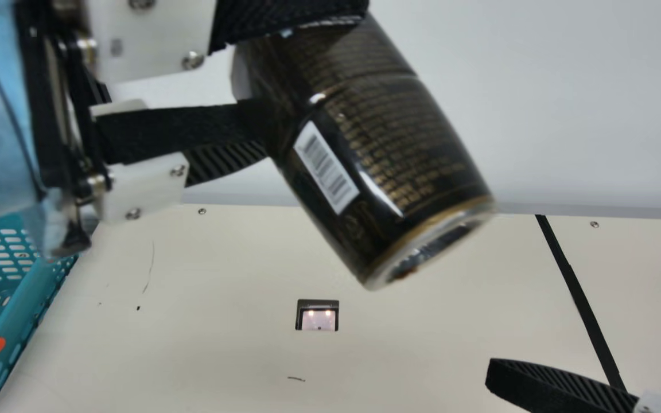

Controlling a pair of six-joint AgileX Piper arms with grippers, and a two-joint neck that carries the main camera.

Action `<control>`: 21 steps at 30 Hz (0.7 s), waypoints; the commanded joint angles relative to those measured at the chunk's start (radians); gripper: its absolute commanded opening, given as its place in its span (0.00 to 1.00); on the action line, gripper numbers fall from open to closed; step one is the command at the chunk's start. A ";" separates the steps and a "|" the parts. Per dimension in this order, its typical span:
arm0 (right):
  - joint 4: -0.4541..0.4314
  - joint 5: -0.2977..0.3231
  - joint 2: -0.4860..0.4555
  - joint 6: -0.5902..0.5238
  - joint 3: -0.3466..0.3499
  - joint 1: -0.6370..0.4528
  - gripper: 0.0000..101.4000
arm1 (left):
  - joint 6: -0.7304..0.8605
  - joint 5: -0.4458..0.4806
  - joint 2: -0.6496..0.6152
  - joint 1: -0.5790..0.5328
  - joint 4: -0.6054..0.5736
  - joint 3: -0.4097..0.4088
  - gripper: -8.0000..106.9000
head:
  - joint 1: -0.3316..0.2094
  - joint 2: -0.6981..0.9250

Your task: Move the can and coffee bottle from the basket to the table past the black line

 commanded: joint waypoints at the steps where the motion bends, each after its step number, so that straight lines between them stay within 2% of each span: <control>1: 0.000 0.000 0.000 0.000 0.000 0.000 1.00 | 0.006 0.001 0.001 -0.016 -0.015 -0.003 0.16 | -0.027 -0.002; 21: 0.000 0.000 0.000 0.000 0.000 0.000 1.00 | 0.008 0.000 0.000 -0.035 -0.040 -0.006 0.16 | -0.027 -0.002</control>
